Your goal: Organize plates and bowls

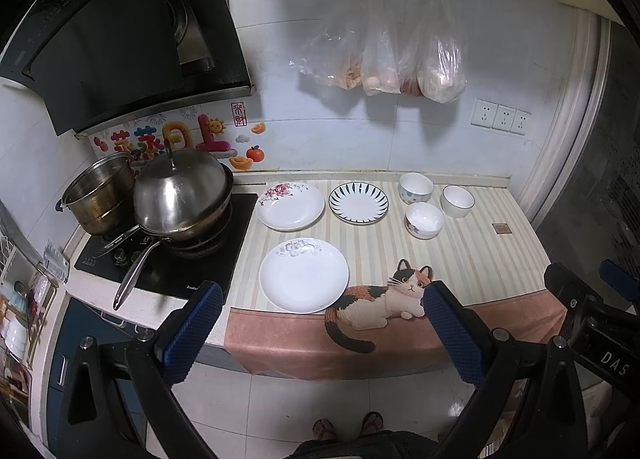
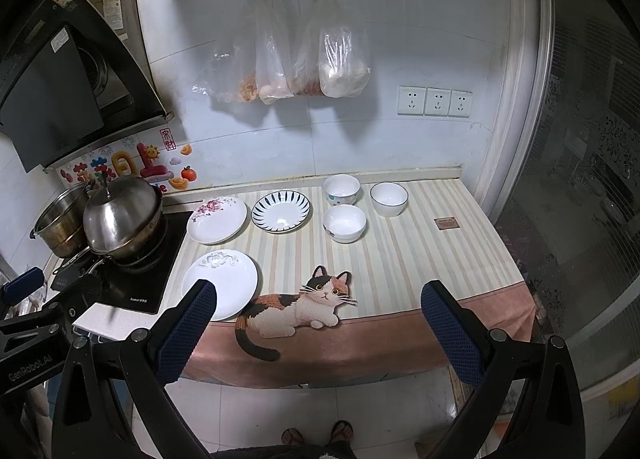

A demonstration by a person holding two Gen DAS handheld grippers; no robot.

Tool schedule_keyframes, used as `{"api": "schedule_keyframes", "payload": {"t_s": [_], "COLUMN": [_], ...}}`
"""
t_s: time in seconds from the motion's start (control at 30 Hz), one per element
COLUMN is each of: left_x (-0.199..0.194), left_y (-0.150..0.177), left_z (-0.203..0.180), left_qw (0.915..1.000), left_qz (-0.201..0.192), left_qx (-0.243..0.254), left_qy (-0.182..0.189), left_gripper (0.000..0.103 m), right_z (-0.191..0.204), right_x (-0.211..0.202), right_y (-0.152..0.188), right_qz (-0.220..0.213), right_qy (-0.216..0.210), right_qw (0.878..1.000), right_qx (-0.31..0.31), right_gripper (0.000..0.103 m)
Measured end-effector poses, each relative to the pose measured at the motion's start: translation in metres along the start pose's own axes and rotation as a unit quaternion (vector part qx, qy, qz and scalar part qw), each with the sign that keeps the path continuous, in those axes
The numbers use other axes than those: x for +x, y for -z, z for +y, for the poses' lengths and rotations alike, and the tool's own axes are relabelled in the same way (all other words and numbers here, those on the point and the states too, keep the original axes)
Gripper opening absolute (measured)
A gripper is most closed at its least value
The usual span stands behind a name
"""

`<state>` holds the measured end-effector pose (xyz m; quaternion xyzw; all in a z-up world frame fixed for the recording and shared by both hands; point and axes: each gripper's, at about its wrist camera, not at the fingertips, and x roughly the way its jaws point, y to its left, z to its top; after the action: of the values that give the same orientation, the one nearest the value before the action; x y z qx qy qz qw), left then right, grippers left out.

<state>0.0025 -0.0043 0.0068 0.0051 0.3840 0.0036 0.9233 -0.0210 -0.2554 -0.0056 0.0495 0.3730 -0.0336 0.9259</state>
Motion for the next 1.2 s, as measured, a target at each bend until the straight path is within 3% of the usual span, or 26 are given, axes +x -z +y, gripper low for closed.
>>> {"api": "schedule_keyframes", "payload": {"t_s": [1.2], "left_x": [-0.0004], "left_y": [0.0007], "left_z": [0.0082], "left_qw": [1.0], "left_qz": [-0.003], "left_qx": [-0.005], "left_qy": [0.0], "left_gripper": [0.103], "right_z": [-0.0068], "right_x": [0.0078], "right_y": [-0.0082], "right_qz": [-0.004], "right_qy": [0.003], "right_qw": [1.0], "right_qx": [0.002], "right_gripper": [0.103]}}
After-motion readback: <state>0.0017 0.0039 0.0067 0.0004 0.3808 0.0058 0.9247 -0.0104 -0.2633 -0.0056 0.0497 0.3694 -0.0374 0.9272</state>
